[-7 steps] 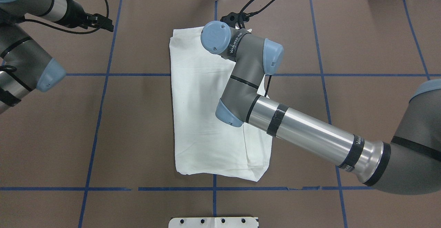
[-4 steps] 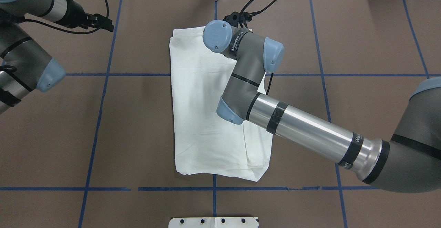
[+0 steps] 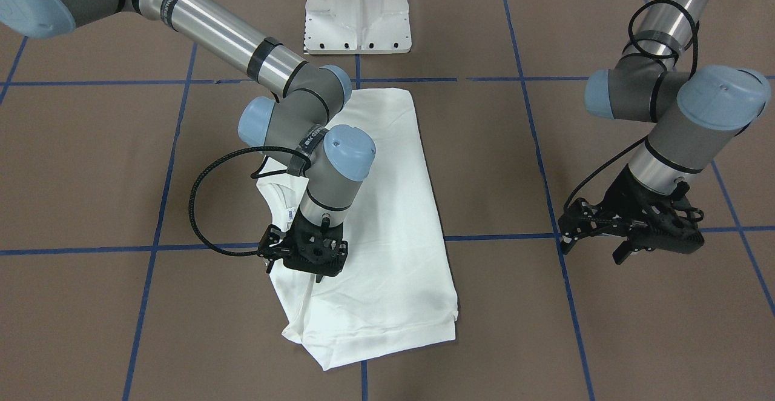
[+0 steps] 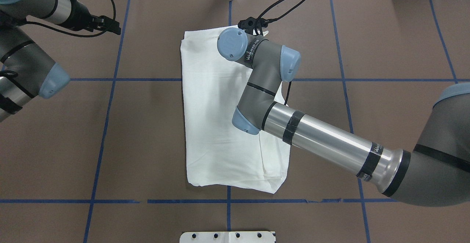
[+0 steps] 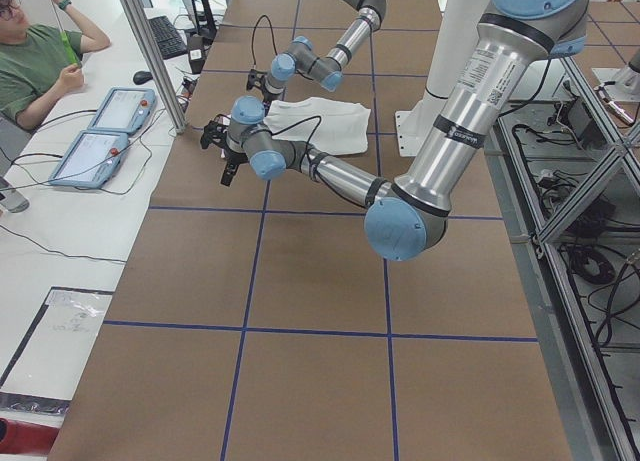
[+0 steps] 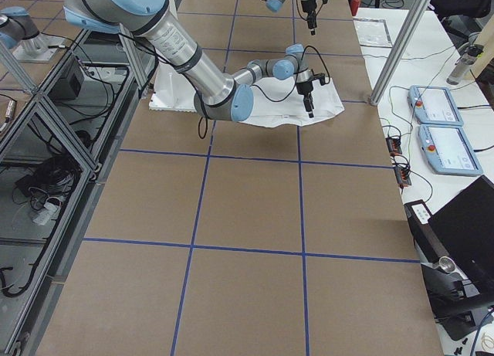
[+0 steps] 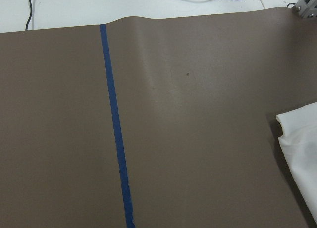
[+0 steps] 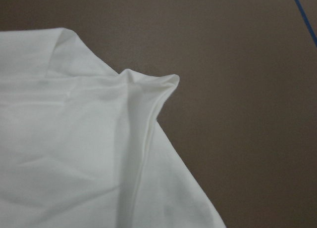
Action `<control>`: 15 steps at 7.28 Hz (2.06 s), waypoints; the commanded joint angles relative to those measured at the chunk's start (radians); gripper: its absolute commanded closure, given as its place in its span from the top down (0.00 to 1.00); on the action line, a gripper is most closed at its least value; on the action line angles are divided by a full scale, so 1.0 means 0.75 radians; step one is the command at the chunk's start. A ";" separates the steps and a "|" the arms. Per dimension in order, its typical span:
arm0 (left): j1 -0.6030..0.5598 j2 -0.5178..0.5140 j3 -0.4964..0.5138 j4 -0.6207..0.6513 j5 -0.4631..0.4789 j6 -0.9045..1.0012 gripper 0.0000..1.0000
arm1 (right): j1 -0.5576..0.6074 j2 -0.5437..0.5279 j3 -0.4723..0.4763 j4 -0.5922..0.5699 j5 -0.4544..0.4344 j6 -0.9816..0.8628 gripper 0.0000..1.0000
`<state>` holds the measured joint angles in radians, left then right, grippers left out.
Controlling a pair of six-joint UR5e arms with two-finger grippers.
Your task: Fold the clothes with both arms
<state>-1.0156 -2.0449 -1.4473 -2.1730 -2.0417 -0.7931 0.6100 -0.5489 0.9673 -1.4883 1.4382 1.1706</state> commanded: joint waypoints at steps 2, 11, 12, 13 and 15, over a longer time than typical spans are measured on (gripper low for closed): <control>0.000 0.000 0.001 -0.003 0.000 0.000 1.00 | 0.001 0.022 0.011 -0.095 0.003 -0.104 1.00; 0.002 0.000 -0.001 -0.003 0.000 0.000 1.00 | 0.066 -0.141 0.180 -0.341 -0.081 -0.548 1.00; 0.002 0.000 -0.003 -0.003 0.000 0.000 1.00 | 0.074 -0.148 0.187 -0.331 -0.077 -0.567 1.00; 0.002 0.000 -0.003 -0.003 0.000 0.000 1.00 | 0.074 -0.142 0.221 -0.325 -0.067 -0.549 1.00; 0.002 0.000 -0.001 -0.003 0.000 0.000 1.00 | 0.068 -0.131 0.350 -0.310 0.115 -0.417 1.00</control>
<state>-1.0144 -2.0448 -1.4493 -2.1752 -2.0417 -0.7931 0.6645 -0.6512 1.1758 -1.7261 1.4515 0.7902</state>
